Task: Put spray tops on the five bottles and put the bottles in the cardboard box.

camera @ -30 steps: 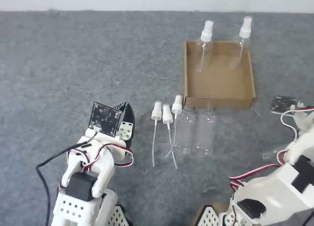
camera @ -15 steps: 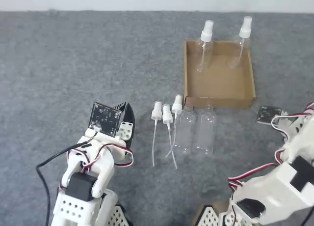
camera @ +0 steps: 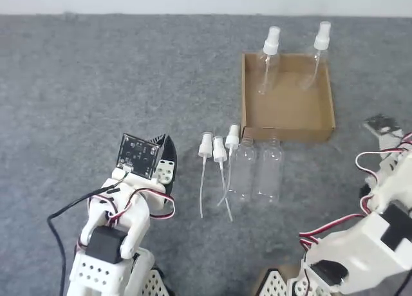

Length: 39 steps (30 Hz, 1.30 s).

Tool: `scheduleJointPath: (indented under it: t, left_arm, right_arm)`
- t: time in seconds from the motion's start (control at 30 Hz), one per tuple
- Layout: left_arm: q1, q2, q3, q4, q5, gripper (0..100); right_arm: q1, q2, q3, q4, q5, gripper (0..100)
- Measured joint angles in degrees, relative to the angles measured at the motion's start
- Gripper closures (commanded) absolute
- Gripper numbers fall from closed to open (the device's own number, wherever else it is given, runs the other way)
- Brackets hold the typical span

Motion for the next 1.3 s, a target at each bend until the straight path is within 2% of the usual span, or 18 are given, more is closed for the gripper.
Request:
scheduleJointPath:
  t: [0.1, 0.2, 0.4, 0.5, 0.6, 0.8, 1.03, 1.3]
  left_arm:
    - [0.0, 4.2, -4.4, 2.4, 0.0, 99]
    - [0.0, 14.2, -10.7, 4.2, 0.0, 99]
    - [0.3, 39.2, -24.8, 6.1, 0.1, 98]
    - [1.7, 51.8, -30.6, 6.1, 0.0, 97]
    - [3.6, 63.8, -36.5, 6.1, 0.2, 90]
    - [4.4, 83.2, -47.1, 6.1, 3.3, 87]
    - [4.7, 97.1, -57.6, 6.1, 6.6, 87]
    - [4.8, 107.0, -61.9, 5.9, 6.5, 89]
  right_arm:
    - [0.0, 0.0, -2.2, 1.8, -12.1, 98.3]
    - [-0.1, 0.0, -3.8, 2.5, -21.9, 98.2]
    - [-1.8, 0.5, -4.0, 1.3, -29.6, 98.1]
    - [-2.5, 0.5, -4.1, -0.4, -31.2, 98.1]
    - [-3.6, 0.5, -4.1, -0.6, -31.5, 97.5]
    - [-4.2, 0.5, -4.1, -0.6, -31.3, 86.8]
    - [-4.2, 0.5, -4.1, -0.7, -29.3, 85.0]
    - [-4.2, 0.5, -4.1, -0.7, -28.9, 85.0]
